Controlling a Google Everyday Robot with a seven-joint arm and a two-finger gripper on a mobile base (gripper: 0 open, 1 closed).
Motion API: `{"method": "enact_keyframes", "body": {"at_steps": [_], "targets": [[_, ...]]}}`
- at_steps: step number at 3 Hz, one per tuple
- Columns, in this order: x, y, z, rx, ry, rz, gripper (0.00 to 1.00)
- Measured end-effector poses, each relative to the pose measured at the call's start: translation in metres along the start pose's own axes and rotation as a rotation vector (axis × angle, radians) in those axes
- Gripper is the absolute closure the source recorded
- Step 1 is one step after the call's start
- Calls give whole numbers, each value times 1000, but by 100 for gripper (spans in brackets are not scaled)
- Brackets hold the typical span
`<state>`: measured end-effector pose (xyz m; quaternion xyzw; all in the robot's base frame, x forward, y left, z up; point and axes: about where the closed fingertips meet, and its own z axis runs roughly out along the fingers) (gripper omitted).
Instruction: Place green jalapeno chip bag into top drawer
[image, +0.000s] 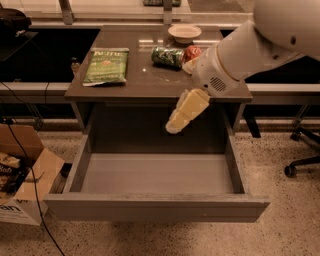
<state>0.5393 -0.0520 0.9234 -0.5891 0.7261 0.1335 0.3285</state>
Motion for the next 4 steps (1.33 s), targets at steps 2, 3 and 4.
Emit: {"method": "enact_keyframes", "body": {"at_steps": [2, 3, 4], "targets": [[-39, -61, 61, 22, -73, -41, 0], [-42, -62, 64, 26, -78, -40, 0], [-45, -66, 73, 53, -94, -19, 0]]}}
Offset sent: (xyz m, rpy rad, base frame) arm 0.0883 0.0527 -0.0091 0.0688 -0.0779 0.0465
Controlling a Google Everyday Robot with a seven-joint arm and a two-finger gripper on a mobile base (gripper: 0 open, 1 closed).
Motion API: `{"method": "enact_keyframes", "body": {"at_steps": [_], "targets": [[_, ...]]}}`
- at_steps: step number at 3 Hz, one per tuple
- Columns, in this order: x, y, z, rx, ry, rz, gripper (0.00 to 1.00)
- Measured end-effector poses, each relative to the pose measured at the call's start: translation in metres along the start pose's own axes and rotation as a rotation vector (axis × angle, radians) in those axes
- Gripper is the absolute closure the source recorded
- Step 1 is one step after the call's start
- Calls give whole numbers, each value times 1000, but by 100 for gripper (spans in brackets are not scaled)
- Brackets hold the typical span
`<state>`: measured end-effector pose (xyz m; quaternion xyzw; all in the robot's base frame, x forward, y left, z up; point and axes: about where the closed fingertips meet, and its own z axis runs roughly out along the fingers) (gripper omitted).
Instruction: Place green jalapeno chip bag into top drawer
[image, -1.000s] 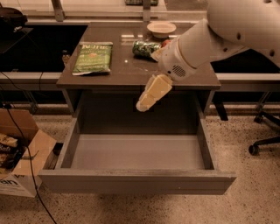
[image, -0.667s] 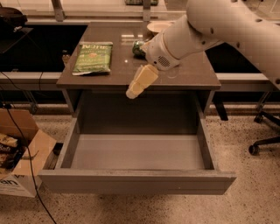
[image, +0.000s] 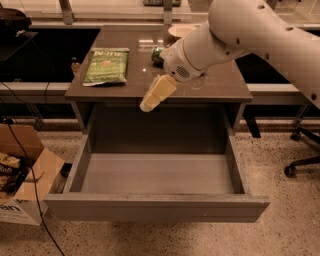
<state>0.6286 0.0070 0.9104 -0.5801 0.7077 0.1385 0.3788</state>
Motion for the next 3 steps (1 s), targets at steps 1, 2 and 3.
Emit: {"method": "enact_keyframes", "body": {"at_steps": [1, 2, 3], "targets": [[-13, -13, 24, 9, -32, -17, 0], [-25, -23, 52, -5, -67, -26, 0], [-35, -32, 80, -24, -97, -28, 0]]}}
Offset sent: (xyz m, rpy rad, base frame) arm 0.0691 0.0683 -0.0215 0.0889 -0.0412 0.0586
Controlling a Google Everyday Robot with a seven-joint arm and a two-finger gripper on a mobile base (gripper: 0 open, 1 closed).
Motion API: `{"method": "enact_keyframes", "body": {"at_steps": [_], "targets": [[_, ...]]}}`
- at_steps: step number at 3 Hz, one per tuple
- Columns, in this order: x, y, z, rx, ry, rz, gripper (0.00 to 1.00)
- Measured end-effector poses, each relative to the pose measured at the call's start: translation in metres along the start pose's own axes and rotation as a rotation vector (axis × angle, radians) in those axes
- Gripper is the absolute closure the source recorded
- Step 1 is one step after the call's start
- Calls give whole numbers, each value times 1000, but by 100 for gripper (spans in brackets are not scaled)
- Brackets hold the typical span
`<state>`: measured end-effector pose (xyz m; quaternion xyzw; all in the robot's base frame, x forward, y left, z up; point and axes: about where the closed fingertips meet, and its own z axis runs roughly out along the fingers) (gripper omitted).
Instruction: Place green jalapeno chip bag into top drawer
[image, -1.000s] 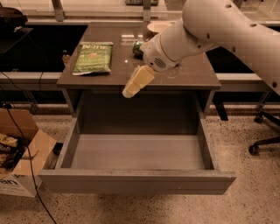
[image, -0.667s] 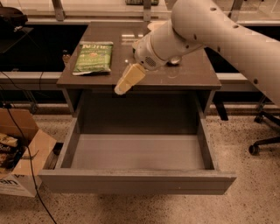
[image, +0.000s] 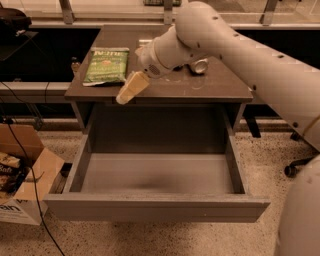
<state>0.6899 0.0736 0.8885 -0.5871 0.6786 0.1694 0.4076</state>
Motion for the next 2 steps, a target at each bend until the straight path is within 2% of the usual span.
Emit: {"method": "enact_keyframes", "body": {"at_steps": [2], "targets": [[-11, -20, 48, -29, -51, 9, 0]]}}
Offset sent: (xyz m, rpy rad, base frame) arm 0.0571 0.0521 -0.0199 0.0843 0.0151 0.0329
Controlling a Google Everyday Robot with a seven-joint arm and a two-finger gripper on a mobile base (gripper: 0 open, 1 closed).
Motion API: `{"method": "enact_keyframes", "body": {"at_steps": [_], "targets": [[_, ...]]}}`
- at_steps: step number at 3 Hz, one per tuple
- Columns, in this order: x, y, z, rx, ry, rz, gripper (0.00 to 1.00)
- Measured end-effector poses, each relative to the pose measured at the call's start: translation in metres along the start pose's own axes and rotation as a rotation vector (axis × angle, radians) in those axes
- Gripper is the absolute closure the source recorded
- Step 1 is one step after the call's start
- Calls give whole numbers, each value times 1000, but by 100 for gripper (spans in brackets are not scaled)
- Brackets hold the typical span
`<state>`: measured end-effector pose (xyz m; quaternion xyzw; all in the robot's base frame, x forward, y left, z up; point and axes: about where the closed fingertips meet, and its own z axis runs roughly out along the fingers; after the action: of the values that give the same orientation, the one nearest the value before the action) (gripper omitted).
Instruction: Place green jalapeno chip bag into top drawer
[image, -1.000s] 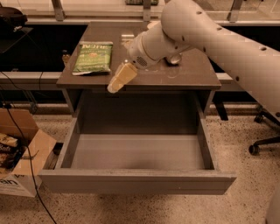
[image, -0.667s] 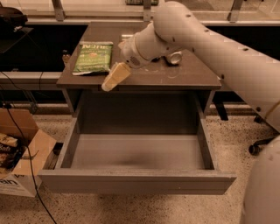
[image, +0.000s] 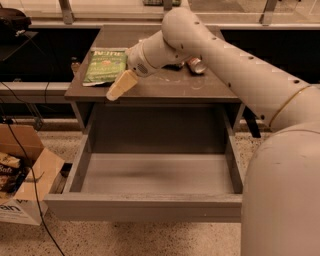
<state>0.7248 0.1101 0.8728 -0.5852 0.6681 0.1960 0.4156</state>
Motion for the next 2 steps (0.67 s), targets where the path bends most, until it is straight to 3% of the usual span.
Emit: {"method": "enact_keyframes", "body": {"at_steps": [2], "targets": [[-5, -26, 33, -8, -91, 59, 0]]}}
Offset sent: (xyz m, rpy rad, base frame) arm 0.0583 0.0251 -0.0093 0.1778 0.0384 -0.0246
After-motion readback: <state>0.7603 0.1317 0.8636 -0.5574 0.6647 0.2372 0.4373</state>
